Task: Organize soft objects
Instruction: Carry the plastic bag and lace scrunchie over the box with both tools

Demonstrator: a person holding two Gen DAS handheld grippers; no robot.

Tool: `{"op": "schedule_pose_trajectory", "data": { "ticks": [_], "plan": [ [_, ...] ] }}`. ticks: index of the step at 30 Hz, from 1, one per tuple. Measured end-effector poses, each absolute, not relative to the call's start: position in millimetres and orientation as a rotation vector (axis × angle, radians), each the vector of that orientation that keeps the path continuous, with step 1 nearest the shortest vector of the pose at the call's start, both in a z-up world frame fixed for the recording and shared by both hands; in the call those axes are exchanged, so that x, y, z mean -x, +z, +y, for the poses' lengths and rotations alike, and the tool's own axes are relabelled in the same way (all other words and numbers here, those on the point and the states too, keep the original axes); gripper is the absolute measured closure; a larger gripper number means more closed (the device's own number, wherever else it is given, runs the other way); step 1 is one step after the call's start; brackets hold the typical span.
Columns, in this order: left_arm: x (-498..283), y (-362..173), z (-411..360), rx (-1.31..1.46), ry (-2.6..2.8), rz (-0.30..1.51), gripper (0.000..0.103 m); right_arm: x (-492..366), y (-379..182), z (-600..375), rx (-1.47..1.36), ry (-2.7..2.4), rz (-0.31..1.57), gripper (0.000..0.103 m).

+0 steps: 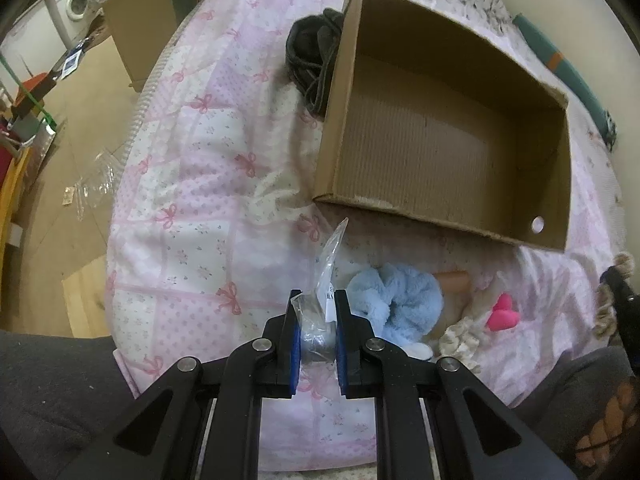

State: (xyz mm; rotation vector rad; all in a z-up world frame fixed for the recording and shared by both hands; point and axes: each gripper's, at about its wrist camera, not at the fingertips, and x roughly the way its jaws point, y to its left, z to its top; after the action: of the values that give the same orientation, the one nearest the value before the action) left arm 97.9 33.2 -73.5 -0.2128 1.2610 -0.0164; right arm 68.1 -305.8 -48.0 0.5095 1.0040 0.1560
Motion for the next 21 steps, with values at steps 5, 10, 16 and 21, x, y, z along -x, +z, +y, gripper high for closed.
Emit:
{"op": "schedule_pose_trajectory", "data": {
  "ticks": [5, 10, 16, 21],
  "plan": [
    [-96, -63, 36, 0.201, -0.005, 1.215, 0.09, -63, -16, -304, -0.514, 0.236, 0.86, 0.088],
    [-96, -60, 38, 0.2, 0.004, 1.194, 0.09, -70, -10, -298, -0.457, 0.262, 0.859, 0.088],
    [-94, -54, 33, 0.173, 0.007, 1.166, 0.09, -70, -17, -292, -0.437, 0.282, 0.875, 0.088],
    [-96, -24, 32, 0.176, -0.007, 1.098, 0.09, -74, -20, -289, -0.454, 0.294, 0.892, 0.088]
  ]
}}
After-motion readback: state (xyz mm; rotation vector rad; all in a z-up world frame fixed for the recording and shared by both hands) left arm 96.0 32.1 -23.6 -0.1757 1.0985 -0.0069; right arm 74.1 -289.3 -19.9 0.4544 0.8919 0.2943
